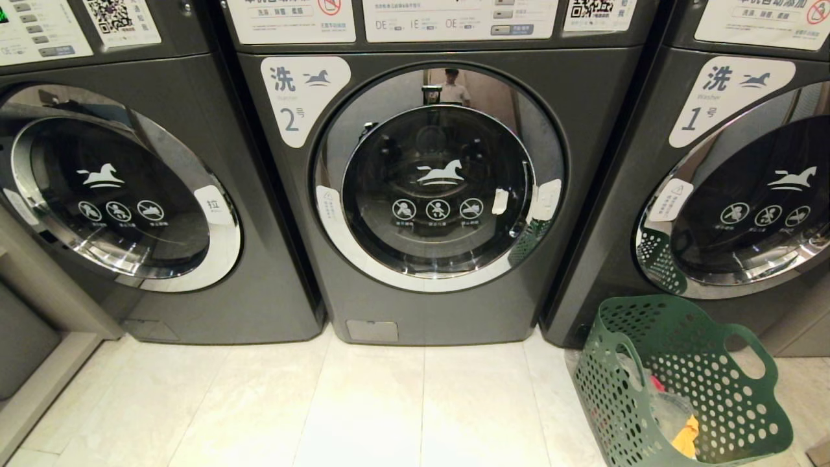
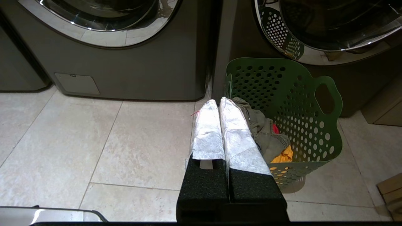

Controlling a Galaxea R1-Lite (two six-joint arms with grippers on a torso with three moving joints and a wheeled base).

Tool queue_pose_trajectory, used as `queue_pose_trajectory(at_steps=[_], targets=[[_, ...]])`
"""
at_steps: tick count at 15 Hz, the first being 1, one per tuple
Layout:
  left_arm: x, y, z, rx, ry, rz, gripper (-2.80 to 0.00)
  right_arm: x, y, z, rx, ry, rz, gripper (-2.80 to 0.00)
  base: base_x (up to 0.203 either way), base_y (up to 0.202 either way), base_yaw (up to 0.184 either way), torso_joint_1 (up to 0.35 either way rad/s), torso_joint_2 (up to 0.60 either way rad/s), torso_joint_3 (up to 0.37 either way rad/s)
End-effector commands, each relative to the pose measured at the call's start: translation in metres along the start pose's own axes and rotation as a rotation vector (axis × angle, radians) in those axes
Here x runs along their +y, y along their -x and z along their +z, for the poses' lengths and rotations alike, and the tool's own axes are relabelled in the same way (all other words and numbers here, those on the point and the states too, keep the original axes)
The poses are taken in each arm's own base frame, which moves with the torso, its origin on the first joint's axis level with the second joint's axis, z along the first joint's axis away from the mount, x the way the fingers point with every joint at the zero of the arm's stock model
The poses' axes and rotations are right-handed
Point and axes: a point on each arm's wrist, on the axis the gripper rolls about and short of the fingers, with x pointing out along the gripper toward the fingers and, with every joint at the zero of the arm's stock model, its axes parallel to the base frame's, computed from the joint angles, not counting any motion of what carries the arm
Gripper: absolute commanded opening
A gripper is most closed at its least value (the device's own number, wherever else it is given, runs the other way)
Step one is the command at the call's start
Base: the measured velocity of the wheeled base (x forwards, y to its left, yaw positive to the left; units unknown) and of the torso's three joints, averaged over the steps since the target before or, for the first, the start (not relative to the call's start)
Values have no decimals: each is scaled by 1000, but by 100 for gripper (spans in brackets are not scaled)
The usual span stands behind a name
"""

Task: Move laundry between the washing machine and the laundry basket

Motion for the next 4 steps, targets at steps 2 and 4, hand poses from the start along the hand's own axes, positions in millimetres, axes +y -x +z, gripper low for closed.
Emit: queue_pose_trajectory(at_steps=[2,4], targets=[[0,-2,-11,39,0,2,-280,0,0,0,-1,-8,-3,-280,0,0,0,0,0,0],[0,-2,-11,39,0,2,-280,0,0,0,-2,-10,-3,-280,0,0,0,0,0,0]])
